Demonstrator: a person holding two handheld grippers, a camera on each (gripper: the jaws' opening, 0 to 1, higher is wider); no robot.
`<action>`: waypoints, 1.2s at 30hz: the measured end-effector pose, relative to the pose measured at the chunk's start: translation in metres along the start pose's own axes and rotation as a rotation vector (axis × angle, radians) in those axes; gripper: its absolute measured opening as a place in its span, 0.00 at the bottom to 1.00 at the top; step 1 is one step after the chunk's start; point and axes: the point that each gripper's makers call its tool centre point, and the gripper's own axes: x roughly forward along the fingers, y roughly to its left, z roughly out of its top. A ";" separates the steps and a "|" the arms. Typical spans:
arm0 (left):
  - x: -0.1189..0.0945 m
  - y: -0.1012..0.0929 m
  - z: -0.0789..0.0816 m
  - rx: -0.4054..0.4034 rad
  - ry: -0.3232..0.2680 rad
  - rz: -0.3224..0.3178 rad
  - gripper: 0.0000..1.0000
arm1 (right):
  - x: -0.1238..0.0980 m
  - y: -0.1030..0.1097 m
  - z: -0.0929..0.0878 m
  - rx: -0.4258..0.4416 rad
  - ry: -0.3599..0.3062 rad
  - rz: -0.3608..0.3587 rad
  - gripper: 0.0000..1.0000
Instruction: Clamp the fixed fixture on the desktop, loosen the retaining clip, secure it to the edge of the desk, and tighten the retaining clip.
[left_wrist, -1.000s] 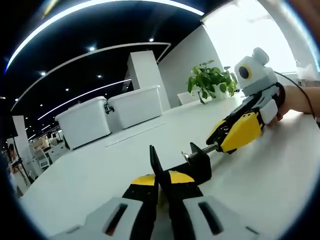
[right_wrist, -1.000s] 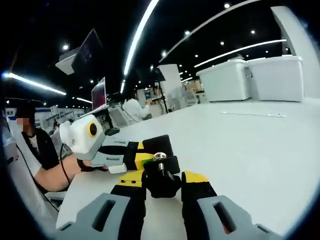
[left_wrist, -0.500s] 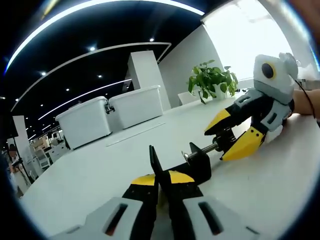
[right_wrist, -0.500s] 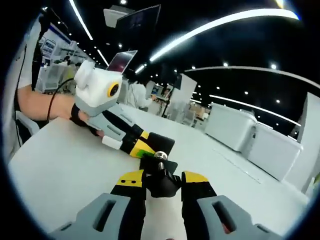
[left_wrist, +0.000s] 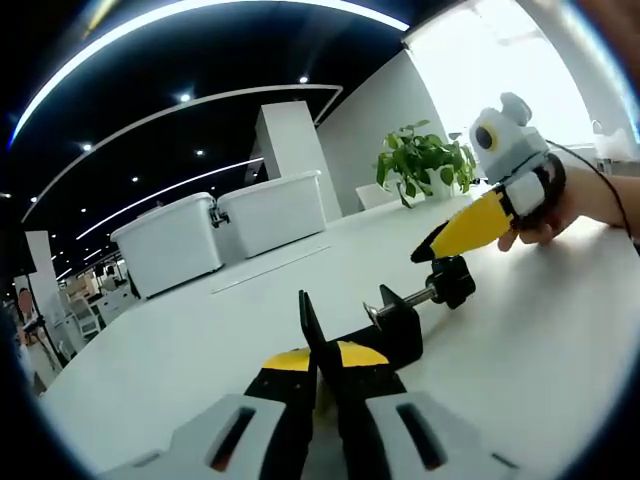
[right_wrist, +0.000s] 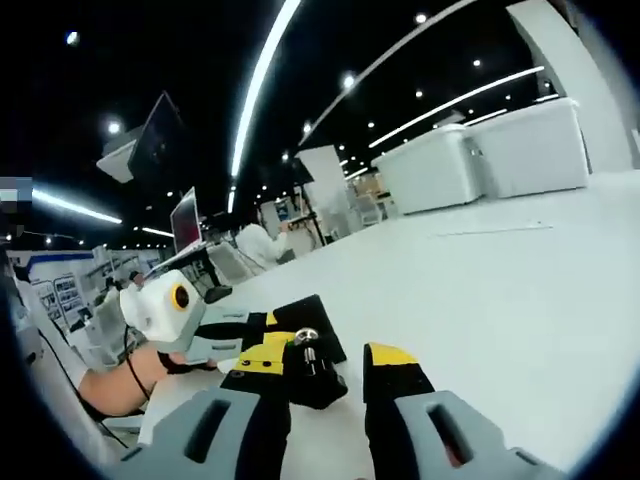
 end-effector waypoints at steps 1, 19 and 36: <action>0.000 0.000 0.000 0.001 0.000 0.000 0.07 | 0.002 0.004 0.003 0.007 -0.014 0.013 0.27; -0.001 0.000 0.000 -0.001 0.000 0.001 0.07 | 0.006 0.021 -0.003 -0.506 -0.059 -0.002 0.21; -0.001 0.000 0.001 0.003 0.001 0.002 0.07 | 0.003 0.019 0.008 -0.293 -0.087 0.001 0.34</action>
